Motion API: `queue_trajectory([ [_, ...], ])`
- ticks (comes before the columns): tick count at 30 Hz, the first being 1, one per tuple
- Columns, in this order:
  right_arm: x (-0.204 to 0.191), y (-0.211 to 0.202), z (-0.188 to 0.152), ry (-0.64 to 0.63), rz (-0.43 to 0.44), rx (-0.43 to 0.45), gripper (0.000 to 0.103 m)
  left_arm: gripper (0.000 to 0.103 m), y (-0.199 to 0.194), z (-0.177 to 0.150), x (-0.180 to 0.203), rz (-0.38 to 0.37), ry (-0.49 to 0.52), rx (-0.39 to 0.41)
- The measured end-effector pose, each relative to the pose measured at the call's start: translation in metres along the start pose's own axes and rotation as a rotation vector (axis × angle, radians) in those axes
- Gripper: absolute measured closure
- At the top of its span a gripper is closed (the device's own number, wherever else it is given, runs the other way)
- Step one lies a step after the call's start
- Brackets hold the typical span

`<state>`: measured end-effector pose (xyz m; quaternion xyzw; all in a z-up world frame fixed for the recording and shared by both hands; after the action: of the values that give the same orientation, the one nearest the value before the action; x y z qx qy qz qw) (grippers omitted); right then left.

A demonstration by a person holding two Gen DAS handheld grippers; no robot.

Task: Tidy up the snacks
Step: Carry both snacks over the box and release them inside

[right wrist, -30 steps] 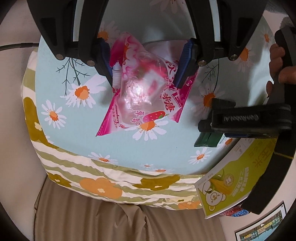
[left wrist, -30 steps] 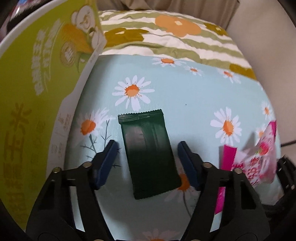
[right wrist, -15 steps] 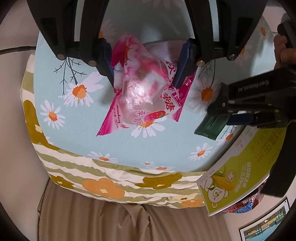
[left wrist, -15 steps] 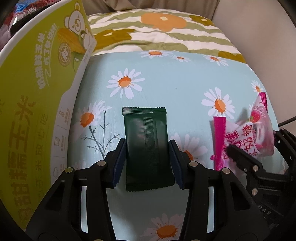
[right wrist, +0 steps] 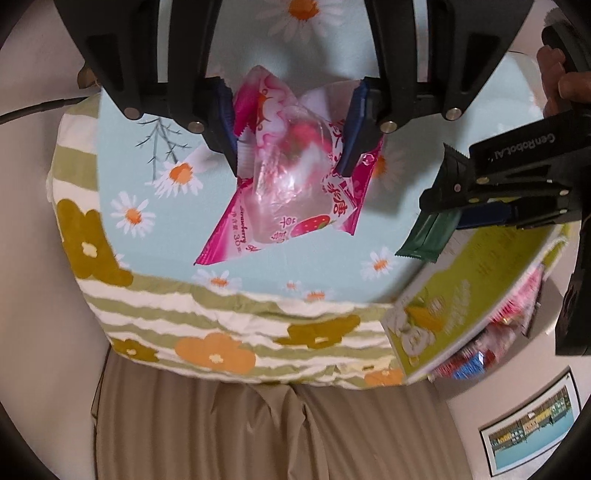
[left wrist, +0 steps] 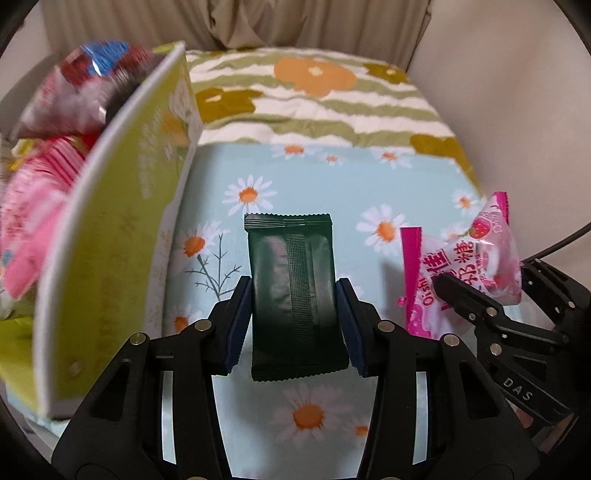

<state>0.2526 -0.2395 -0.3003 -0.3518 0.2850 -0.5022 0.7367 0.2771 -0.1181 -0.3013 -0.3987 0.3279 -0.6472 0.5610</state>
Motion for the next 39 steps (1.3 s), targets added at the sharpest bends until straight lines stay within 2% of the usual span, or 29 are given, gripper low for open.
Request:
queue_trajectory([
  [4,-0.009,-0.035,0.019,-0.016,0.002,0.037,0.058,0.062,-0.046,0.009,0.001,-0.037,-0.019,0.051],
  [9,-0.035,-0.072,0.051,-0.028,0.056,0.057,0.058,0.062,-0.111,0.028,-0.016,-0.093,-0.073,0.128],
  [13,-0.065,-0.091,0.079,-0.03,0.095,0.085,0.058,0.062,-0.148,0.045,-0.045,-0.089,-0.093,0.173],
  [17,-0.101,-0.098,0.106,-0.024,0.137,0.117,0.058,0.062,-0.172,0.059,-0.091,-0.081,-0.126,0.201],
  [22,-0.151,-0.092,0.132,-0.013,0.162,0.132,0.058,0.062,-0.178,0.07,-0.149,-0.053,-0.127,0.19],
  [27,-0.193,-0.072,0.147,0.035,0.175,0.118,0.058,0.062,-0.163,0.074,-0.202,-0.04,-0.115,0.147],
  [32,-0.217,-0.052,0.151,0.068,0.161,0.093,0.058,0.06,-0.138,0.072,-0.232,-0.053,-0.084,0.095],
  [34,-0.224,-0.048,0.151,0.075,0.15,0.086,0.058,0.045,-0.13,0.071,-0.239,-0.047,-0.072,0.075],
  [35,-0.226,-0.047,0.15,0.078,0.146,0.083,0.058,0.019,-0.127,0.069,-0.243,-0.044,-0.066,0.071],
  [36,-0.229,-0.046,0.15,0.083,0.138,0.081,0.058,0.001,-0.128,0.068,-0.246,-0.042,-0.063,0.08],
  [39,-0.234,-0.046,0.151,0.091,0.119,0.081,0.058,0.0,-0.136,0.066,-0.254,-0.05,-0.053,0.11],
])
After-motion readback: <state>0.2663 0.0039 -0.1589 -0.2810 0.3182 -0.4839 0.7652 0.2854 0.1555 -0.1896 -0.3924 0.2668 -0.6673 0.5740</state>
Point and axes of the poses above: each gripper's, at about its wrist camera, not at the fingertips, and y roughly the way its jaws point, x to its right, z to its top, the point moved 9 cm from there along y, roughly the way its jaws point, and after that the axes turned 6 degrees about -y, right-handed, at the moved point
